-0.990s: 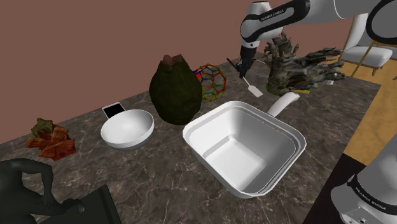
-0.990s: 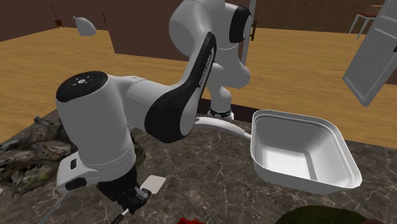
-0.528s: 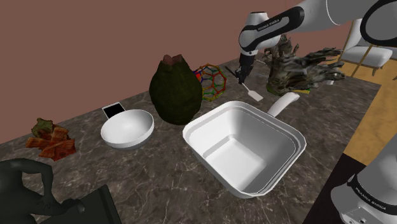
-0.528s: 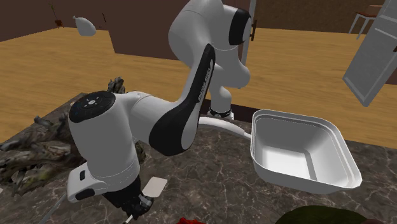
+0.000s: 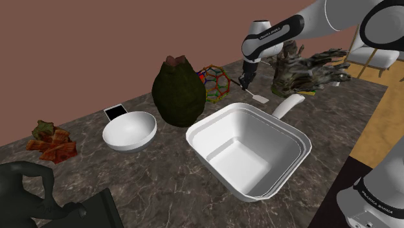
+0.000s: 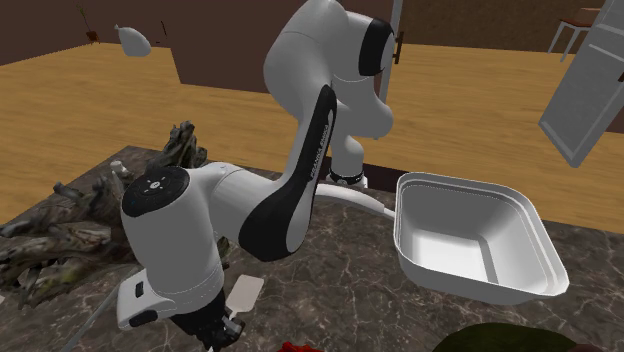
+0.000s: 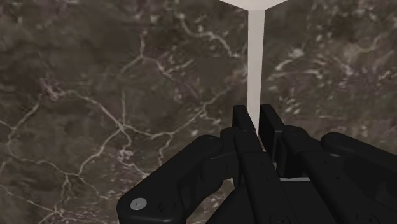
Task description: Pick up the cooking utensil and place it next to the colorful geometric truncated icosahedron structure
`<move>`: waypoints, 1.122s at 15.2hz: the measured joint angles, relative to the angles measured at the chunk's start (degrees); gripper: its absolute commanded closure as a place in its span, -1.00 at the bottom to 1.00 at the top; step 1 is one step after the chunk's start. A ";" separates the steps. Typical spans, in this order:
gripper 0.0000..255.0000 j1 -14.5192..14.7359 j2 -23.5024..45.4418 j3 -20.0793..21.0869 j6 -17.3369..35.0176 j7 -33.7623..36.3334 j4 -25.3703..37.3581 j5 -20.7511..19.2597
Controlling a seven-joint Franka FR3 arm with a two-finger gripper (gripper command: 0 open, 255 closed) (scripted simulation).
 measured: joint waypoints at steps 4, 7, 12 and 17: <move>1.00 0.00 0.00 0.00 0.07 -0.01 -0.05 0.01; -1.00 0.00 0.00 0.00 0.07 -0.01 -0.05 0.01; -1.00 0.06 -0.49 -0.07 -0.78 0.13 0.32 -0.17; -1.00 0.26 -3.32 -0.50 -5.41 0.63 2.27 -1.07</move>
